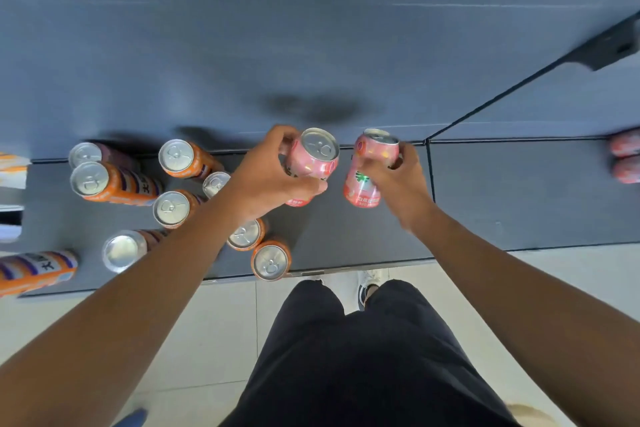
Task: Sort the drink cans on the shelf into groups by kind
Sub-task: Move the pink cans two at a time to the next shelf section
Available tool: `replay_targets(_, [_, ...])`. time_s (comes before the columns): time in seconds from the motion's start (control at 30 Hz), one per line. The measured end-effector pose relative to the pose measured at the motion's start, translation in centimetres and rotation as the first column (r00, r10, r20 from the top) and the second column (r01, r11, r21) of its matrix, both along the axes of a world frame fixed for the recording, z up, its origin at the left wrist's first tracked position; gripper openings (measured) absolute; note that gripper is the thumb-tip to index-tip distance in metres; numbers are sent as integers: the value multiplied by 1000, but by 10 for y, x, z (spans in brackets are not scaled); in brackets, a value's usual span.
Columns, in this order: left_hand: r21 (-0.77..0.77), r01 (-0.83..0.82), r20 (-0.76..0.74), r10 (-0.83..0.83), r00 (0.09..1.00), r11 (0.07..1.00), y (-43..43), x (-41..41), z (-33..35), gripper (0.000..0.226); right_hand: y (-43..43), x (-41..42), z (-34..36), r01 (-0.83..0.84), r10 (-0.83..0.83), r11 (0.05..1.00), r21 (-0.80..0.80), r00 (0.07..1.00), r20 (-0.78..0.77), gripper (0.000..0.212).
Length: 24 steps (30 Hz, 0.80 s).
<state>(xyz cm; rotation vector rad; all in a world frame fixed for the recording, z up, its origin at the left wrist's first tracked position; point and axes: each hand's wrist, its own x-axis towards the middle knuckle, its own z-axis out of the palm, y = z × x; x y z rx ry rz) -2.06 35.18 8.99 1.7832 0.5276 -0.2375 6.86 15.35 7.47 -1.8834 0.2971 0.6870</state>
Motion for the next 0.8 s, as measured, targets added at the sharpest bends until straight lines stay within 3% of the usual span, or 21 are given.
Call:
replay_targets(0.13, [-256,-113,68,135,989,960,-26,-1,34,52,-10,-6,35,66,-71,992,110,997,42,44])
replay_targets(0.23, [-335,-139,61,169,984,932,-44,2,50,44,-23,-10,57,80,-91,977,195,995,47,35])
replay_targets(0.37, [-349,-37,74,67,995,936,-65,11,66,40,-47,-14,83,40,-62,967,252,995,80,30])
replay_targets(0.5, [-345,107,146,-59,987,933,-90,13,81,64,-77,-20,102,12,-50,970,242,987,151,35])
replay_targets(0.6, [-282,173,225,-110,968,944,-109,13,93,67,-104,-27,116,25,-79,973,231,970,228,49])
replay_targets(0.8, [-166,293,316,-231,920,942,-157,13,119,74,-170,-44,135,55,-128,978,201,919,373,43])
